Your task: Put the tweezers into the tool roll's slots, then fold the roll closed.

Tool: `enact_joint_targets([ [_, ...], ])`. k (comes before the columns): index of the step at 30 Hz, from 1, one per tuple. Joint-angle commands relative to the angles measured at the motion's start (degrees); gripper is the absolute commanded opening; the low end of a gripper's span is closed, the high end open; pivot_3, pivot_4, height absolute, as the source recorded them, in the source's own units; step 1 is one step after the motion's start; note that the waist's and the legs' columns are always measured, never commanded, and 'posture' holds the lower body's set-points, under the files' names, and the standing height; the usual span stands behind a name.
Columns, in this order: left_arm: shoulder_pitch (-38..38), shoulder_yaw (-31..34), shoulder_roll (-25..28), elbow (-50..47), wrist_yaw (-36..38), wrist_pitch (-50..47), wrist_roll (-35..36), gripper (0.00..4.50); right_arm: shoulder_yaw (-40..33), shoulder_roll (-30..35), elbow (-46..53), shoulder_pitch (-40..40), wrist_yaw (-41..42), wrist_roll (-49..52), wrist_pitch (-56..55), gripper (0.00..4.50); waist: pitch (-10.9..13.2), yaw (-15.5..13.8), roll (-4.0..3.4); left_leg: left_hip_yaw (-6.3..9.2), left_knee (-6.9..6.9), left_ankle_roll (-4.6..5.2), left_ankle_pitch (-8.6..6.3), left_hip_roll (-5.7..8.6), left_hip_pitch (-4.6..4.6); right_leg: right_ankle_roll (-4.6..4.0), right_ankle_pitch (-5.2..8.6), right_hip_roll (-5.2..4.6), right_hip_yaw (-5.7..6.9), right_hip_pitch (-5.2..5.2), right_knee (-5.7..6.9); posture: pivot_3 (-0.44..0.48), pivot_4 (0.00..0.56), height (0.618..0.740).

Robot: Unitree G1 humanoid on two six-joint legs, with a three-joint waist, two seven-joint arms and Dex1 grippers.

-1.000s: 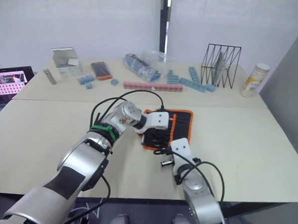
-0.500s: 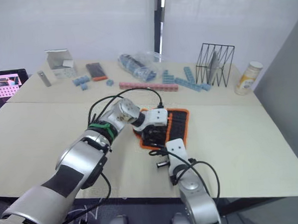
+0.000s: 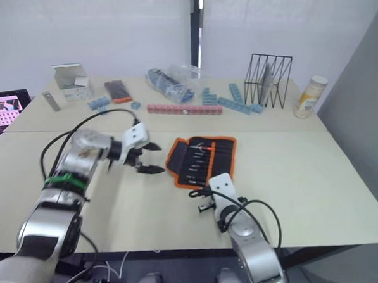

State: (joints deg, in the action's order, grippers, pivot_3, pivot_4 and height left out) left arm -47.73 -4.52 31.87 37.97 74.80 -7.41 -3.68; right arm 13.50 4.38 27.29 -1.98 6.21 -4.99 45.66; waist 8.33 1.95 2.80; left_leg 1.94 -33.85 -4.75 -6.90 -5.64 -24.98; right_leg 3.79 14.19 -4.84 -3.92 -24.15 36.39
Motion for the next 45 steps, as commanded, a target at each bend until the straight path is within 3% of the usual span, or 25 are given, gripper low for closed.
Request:
enact_joint_targets([
  [1,8.7,7.7,3.6,-16.2,-4.4,-7.9,6.4,4.49,-3.5,2.0,0.1,1.2,0.3,0.3,1.3,0.00,0.0,-0.2,-0.04,0.00,-0.01,0.00,0.00,0.00,-0.01,0.00,0.00,0.00,0.00,0.01,-0.01,0.000,0.150,0.740],
  [7,28.4,22.7,7.6,-35.9,-13.7,-19.9,14.6,4.49,-5.9,4.0,2.9,0.9,1.8,1.9,-0.5,0.00,0.1,-1.0,-0.14,-0.03,0.01,-0.11,-0.07,-0.03,-0.02,-0.03,0.00,0.00,-0.02,-0.06,-0.08,0.000,0.150,0.740],
  [12,44.0,34.6,6.2,-46.1,-20.7,-22.1,18.8,4.49,-7.0,4.7,-0.1,-1.7,2.7,2.9,-2.6,0.00,0.1,-0.9,-0.21,-0.14,0.01,-0.45,-0.28,-0.12,-0.01,-0.08,-0.03,0.00,-0.01,-0.11,-0.17,0.000,0.150,0.740],
  [18,55.4,41.3,2.1,-53.8,-28.7,-22.4,21.6,4.49,-6.2,4.6,-6.8,-4.5,3.2,3.2,-6.1,0.00,0.2,-0.9,-0.23,-0.23,0.02,-0.48,-0.31,-0.19,0.04,-0.12,-0.05,-0.01,-0.01,-0.13,-0.31,0.000,0.150,0.740],
  [23,61.0,43.2,0.2,-59.1,-32.7,-23.9,23.9,4.49,-5.1,4.6,-9.6,-5.2,4.1,3.3,-6.9,0.00,0.2,-0.5,-0.26,-0.26,0.03,-0.53,-0.34,-0.24,0.11,-0.15,-0.06,-0.01,-0.01,-0.16,-0.38,0.000,0.150,0.740],
  [28,61.2,42.0,0.4,-60.1,-35.7,-25.7,25.9,4.49,-4.0,4.6,-10.8,-4.6,4.5,3.2,-6.5,0.00,0.2,0.1,-0.31,-0.28,0.05,-0.57,-0.36,-0.26,0.33,-0.20,-0.04,-0.01,-0.01,-0.17,-0.43,0.000,0.150,0.740],
  [35,52.1,33.8,-1.1,-55.7,-43.3,-30.8,25.0,4.49,-1.7,3.7,-12.9,-3.3,3.9,2.2,-7.0,0.00,0.1,0.5,-0.12,-0.28,0.05,-0.57,-0.37,-0.26,0.38,-0.21,-0.04,-0.01,-0.01,-0.11,-0.49,0.000,0.150,0.740],
  [45,31.7,20.0,-6.1,-32.7,-55.5,-28.1,15.6,4.49,-1.5,2.7,-10.3,-2.9,3.4,1.6,-6.1,0.00,-0.1,0.4,0.02,-0.28,0.12,-0.57,-0.36,-0.26,0.62,-0.20,-0.05,0.05,-0.01,0.06,-0.46,0.000,0.150,0.740],
])
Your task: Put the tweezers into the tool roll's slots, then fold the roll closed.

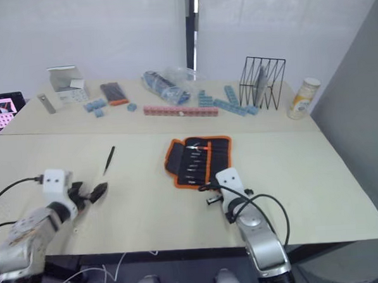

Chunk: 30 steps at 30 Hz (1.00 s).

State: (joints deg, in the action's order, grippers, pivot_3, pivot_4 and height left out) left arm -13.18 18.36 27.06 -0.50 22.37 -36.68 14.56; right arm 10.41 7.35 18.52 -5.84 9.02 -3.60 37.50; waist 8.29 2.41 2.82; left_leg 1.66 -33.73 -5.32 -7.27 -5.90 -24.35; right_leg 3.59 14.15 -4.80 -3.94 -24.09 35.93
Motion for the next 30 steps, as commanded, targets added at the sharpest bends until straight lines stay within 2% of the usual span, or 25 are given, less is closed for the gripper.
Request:
enact_joint_targets([
  [1,-4.1,-3.5,-1.6,7.6,-3.6,1.8,-3.2,4.49,1.5,-0.2,-1.4,1.0,0.6,0.2,2.1,0.00,-0.1,-0.1,-0.06,0.01,0.00,0.00,0.00,0.00,0.02,0.00,0.00,0.00,0.00,0.01,0.01,0.000,0.150,0.740],
  [6,-8.6,-5.7,-3.2,15.4,-3.2,4.7,-4.1,4.49,1.2,-0.4,-1.0,0.8,0.1,-0.1,2.4,0.00,-0.3,-0.2,-0.53,0.01,0.00,0.00,0.00,0.01,0.11,0.00,-0.01,0.00,0.00,0.03,0.06,0.000,0.150,0.740],
  [9,-10.5,-7.4,-4.0,19.2,-2.2,6.3,-4.9,3.72,1.1,-0.4,-0.7,1.0,0.0,-0.1,2.6,0.00,-0.4,-0.5,-0.74,0.01,0.00,0.00,0.00,0.02,0.12,0.00,-0.01,0.00,0.00,0.04,0.07,0.000,0.150,0.740],
  [11,-11.9,-7.9,-4.5,21.5,-1.5,7.6,-5.2,2.94,1.2,-0.5,-0.5,1.1,0.0,-0.3,2.7,0.00,-0.5,-0.9,-0.84,0.01,-0.02,0.00,0.00,0.04,0.12,0.00,-0.01,0.00,-0.01,0.05,0.05,0.000,0.150,0.740],
  [12,-12.5,-8.2,-4.7,22.3,-1.0,8.0,-5.3,2.73,1.1,-0.5,-0.3,1.1,-0.1,-0.3,2.9,0.00,-0.5,-1.1,-0.85,0.01,-0.02,0.00,0.00,0.04,0.12,0.00,-0.01,0.00,-0.01,0.04,0.04,0.000,0.150,0.740],
  [20,-15.6,-9.4,-3.3,25.0,3.1,11.3,-5.8,0.09,1.0,-0.7,0.1,1.6,-0.4,-0.4,3.3,0.00,-0.5,-2.0,-0.86,0.00,-0.03,-0.01,0.00,0.07,0.06,0.00,-0.01,-0.02,-0.01,0.05,-0.07,0.000,0.150,0.740],
  [26,-17.8,-9.2,1.0,24.0,8.2,12.5,-5.2,0.03,1.1,-1.2,0.1,1.8,-0.8,-0.5,3.5,0.00,-0.4,-1.5,-0.76,0.00,0.08,-0.01,0.00,0.06,0.02,0.00,-0.01,-0.02,-0.01,-0.04,-0.07,0.000,0.150,0.740],
  [30,-20.5,-10.5,4.1,18.1,16.3,12.2,-2.4,0.03,1.1,-1.4,0.2,2.5,-1.1,-0.4,3.8,0.00,-0.2,-1.3,-0.33,0.00,0.19,-0.01,0.00,0.06,-0.08,0.00,-0.01,-0.02,-0.01,-0.15,-0.08,0.000,0.150,0.740],
])
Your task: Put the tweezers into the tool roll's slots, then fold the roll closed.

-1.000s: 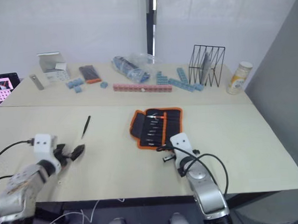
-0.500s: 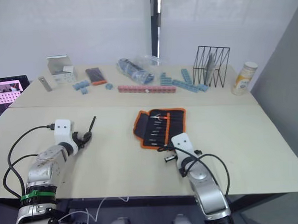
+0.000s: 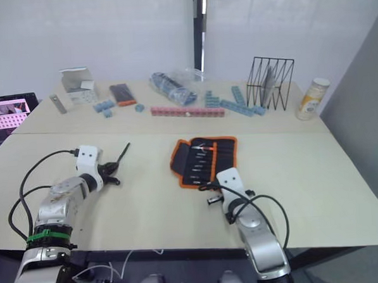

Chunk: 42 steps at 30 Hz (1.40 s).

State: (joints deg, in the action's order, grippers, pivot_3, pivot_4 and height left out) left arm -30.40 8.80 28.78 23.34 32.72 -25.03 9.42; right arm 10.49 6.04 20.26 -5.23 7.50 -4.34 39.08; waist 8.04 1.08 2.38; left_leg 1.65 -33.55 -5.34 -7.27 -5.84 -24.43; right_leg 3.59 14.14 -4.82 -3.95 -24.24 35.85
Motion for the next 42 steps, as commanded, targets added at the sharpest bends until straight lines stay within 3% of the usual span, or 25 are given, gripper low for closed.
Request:
enact_joint_targets([
  [1,-4.1,-2.0,3.1,-8.0,9.5,0.0,3.9,0.03,1.0,-0.1,-1.5,2.2,0.3,0.3,2.3,0.00,0.1,0.1,0.24,0.00,0.05,-0.01,0.00,0.00,-0.07,-0.01,0.00,0.00,0.01,-0.01,0.00,0.000,0.150,0.740],
  [8,-13.0,-15.2,7.6,-15.1,34.5,-7.5,9.4,0.03,1.1,-0.6,-2.6,4.7,-0.2,0.3,4.0,0.00,0.1,0.0,0.41,-0.02,0.29,-0.04,0.04,0.00,-0.24,-0.02,-0.01,0.02,0.00,0.00,-0.08,0.000,0.150,0.740],
  [12,-22.4,-28.7,9.3,-7.2,45.0,-3.8,0.1,0.03,0.9,-1.1,-4.3,5.6,-0.4,0.4,3.1,0.00,0.1,0.5,0.42,0.01,0.38,-0.03,0.04,0.00,-0.17,-0.05,0.02,0.05,-0.01,-0.01,-0.06,0.000,0.150,0.740],
  [17,-31.1,-35.2,3.8,7.8,48.0,8.4,-7.7,0.03,0.5,-2.3,-4.0,5.5,-1.4,0.3,3.4,0.00,0.1,0.6,0.47,0.03,0.33,-0.02,0.05,-0.01,-0.24,-0.06,0.04,0.07,-0.03,-0.03,-0.13,0.000,0.150,0.740],
  [21,-34.8,-36.2,-0.5,16.4,47.3,15.8,-11.5,0.03,0.3,-3.0,-3.0,6.2,-2.3,0.1,3.8,0.00,0.1,0.6,0.47,0.03,0.31,-0.02,0.05,-0.01,-0.30,-0.06,0.04,0.07,-0.03,-0.01,-0.21,0.000,0.150,0.740],
  [28,-37.0,-36.6,-3.0,23.2,47.8,23.4,-16.2,0.03,0.4,-3.6,-1.7,6.9,-3.4,0.0,4.3,0.00,0.1,0.7,0.47,0.07,0.41,0.03,0.07,-0.01,-0.33,-0.06,0.04,0.09,-0.03,-0.03,-0.16,0.000,0.150,0.740],
  [42,-40.3,-36.3,-6.1,29.6,48.2,28.6,-21.1,0.03,0.7,-4.1,-1.3,6.8,-4.1,0.1,4.5,0.00,0.1,0.0,0.49,0.10,0.38,0.06,0.09,-0.01,-0.39,-0.04,0.05,0.13,-0.04,-0.03,-0.15,0.000,0.150,0.740],
])
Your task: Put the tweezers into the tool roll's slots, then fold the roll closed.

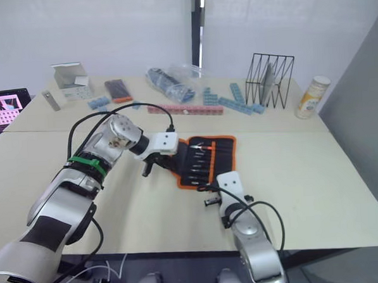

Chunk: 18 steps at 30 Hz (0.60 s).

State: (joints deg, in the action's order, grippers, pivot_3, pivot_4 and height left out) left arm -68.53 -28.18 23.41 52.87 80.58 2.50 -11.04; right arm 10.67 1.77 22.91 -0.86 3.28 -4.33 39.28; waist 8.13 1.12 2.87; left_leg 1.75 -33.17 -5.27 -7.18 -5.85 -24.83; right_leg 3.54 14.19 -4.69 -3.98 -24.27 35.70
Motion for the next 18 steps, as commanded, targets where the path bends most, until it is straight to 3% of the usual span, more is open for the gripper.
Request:
enact_joint_targets([
  [1,-2.2,0.7,-1.0,0.2,0.5,1.3,-0.9,0.03,0.6,0.1,-3.9,2.4,0.1,0.1,4.3,0.00,0.0,0.0,0.00,0.00,0.00,0.00,0.00,0.00,0.00,0.00,0.00,0.00,0.00,0.00,0.00,0.000,0.150,0.740],
  [18,-5.1,1.5,-13.9,8.4,-5.2,3.4,-4.0,0.03,1.9,-0.2,-2.4,3.4,-0.4,0.0,4.9,0.00,0.0,-0.3,0.00,0.17,-0.09,0.28,0.18,0.00,-0.09,0.04,0.02,0.17,-0.06,0.02,0.11,0.000,0.150,0.740],
])
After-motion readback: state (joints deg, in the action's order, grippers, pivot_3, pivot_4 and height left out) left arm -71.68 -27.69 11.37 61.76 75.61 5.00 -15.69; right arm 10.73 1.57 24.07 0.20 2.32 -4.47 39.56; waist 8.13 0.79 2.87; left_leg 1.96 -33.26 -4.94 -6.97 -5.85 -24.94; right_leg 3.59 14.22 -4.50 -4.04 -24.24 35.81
